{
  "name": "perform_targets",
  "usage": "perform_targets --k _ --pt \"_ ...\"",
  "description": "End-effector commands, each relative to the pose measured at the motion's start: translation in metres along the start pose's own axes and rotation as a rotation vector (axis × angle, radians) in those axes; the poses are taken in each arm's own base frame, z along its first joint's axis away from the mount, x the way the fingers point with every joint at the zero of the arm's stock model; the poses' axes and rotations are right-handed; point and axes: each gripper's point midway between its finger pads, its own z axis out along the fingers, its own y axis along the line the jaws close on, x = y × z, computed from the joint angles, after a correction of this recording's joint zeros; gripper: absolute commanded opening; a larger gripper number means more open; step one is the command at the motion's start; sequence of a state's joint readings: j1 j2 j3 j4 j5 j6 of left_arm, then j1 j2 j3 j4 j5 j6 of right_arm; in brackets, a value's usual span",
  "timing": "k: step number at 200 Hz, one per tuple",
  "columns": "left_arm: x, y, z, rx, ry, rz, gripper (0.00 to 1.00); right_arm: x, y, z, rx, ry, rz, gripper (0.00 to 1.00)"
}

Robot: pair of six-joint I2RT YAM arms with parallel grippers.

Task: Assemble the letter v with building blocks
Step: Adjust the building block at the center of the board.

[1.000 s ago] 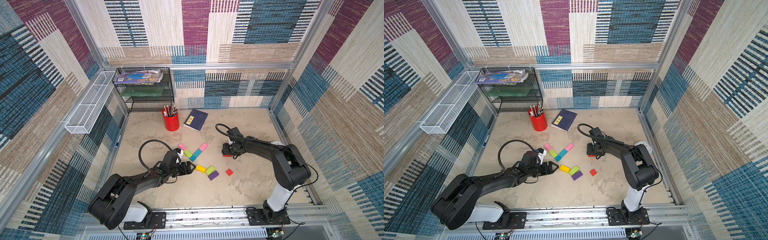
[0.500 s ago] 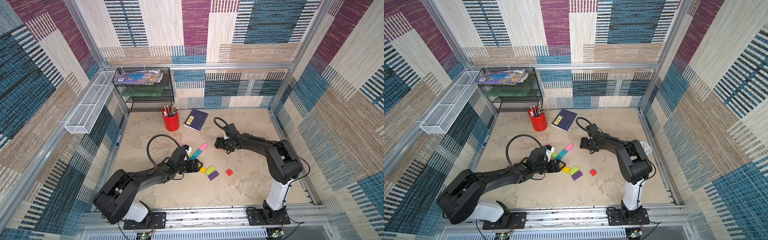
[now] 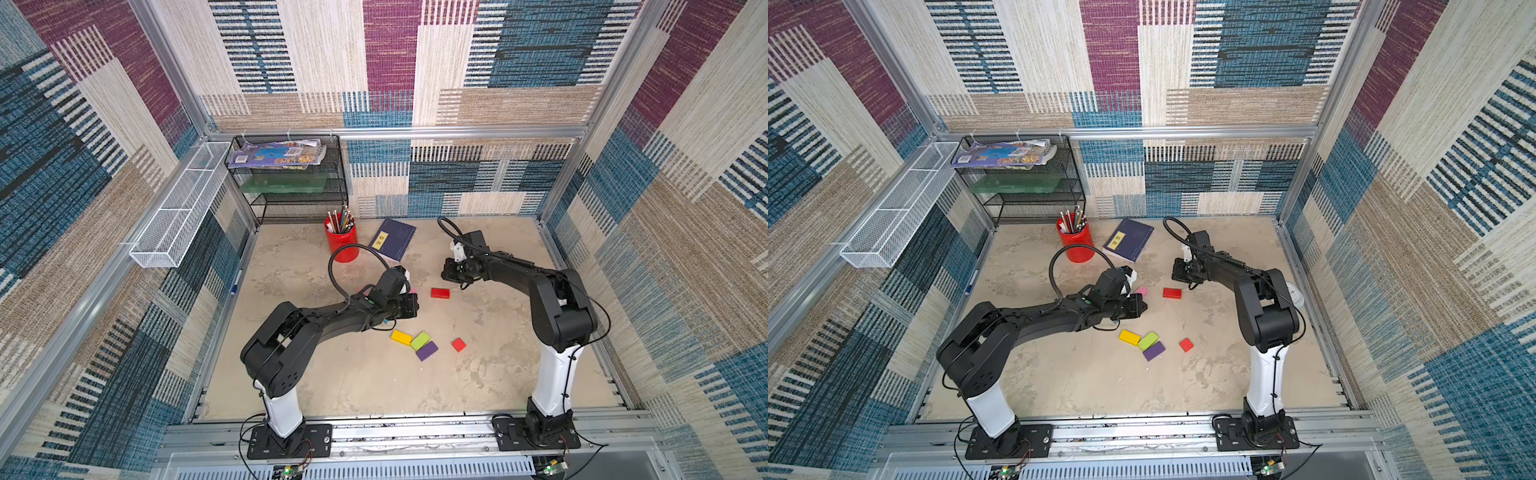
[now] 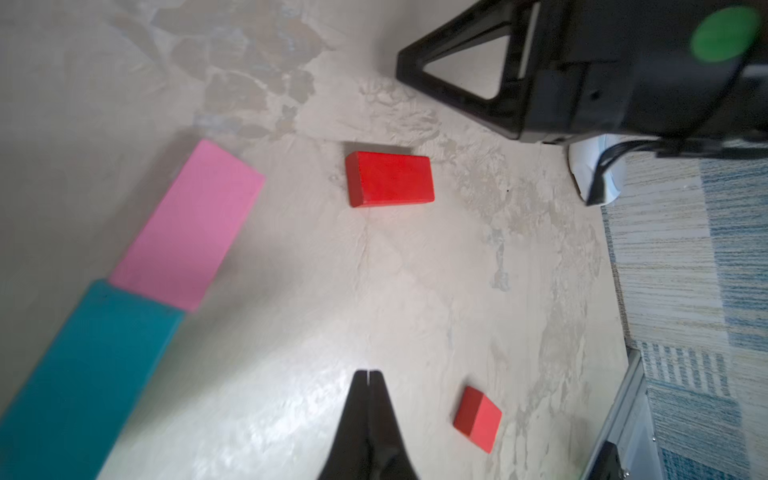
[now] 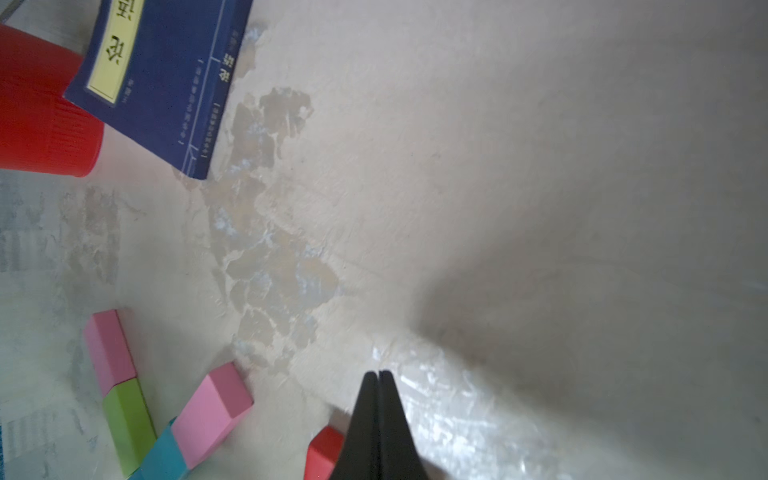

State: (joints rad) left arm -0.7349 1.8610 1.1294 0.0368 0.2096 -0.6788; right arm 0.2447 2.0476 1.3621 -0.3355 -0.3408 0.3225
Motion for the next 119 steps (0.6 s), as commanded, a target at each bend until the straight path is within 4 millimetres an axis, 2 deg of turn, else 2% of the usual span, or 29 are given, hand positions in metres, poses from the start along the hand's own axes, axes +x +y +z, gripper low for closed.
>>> perform_targets --k 1,71,91,119 --pt "0.006 0.012 0.011 -0.085 0.046 0.003 0.0 0.015 0.006 0.007 -0.052 0.054 -0.03 0.01" --pt "0.019 0.018 0.034 -0.12 0.116 0.018 0.0 0.077 -0.01 -0.003 -0.032 0.102 0.038 0.01" --pt "0.024 0.016 0.039 -0.099 0.132 0.008 0.0 0.085 -0.012 -0.004 -0.025 0.109 0.046 0.02" --pt "0.025 0.017 0.041 -0.108 0.139 0.015 0.0 0.082 -0.013 -0.003 -0.007 0.111 0.046 0.02"
